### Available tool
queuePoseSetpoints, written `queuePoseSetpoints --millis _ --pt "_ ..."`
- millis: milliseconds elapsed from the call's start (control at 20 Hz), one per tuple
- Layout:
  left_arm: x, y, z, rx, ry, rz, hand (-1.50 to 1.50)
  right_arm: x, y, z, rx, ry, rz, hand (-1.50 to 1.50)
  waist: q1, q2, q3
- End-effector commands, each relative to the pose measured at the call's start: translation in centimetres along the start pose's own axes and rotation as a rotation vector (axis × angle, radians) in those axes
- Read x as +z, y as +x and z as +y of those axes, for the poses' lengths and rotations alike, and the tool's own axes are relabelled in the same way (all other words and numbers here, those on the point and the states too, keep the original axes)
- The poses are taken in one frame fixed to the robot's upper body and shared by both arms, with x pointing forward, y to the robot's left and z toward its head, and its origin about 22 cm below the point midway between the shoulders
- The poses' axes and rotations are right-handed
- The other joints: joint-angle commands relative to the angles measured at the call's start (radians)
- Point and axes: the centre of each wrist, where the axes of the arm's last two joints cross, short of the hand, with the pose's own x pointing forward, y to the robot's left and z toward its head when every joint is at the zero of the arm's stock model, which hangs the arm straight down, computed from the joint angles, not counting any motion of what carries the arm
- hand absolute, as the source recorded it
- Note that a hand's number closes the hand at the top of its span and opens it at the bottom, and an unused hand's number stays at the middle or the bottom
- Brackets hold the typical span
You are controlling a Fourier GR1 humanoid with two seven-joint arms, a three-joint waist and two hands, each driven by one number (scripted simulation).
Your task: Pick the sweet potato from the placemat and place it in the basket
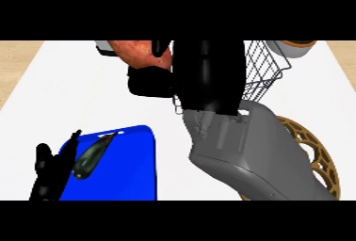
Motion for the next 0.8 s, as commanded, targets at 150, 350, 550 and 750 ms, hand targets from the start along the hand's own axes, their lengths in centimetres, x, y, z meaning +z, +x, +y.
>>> queuePoseSetpoints --millis 150,350,550,750 --pt "-1.1 -1.4 -0.7 0.024 -0.043 0.059 0.00 -4.6 -1.4 1.8 0.060 0.030 0.108 1.50 -0.006 0.010 -0.012" --pt "-0.2 0.2 0.0 0.008 -0.041 0.069 0.00 -5.6 -3.9 1.9 -0.006 0.024 0.134 1.50 -0.007 0.007 -0.010" --pt "-0.6 -1.3 -2.1 0.019 -0.046 0.071 0.00 -7.2 -7.2 3.0 -0.066 0.033 0.181 1.50 -0.005 0.011 -0.010" --pt "-0.7 -1.7 0.4 0.023 -0.025 0.061 0.00 -6.9 -10.4 3.3 -0.166 0.029 0.234 1.50 -0.009 0.009 -0.011"
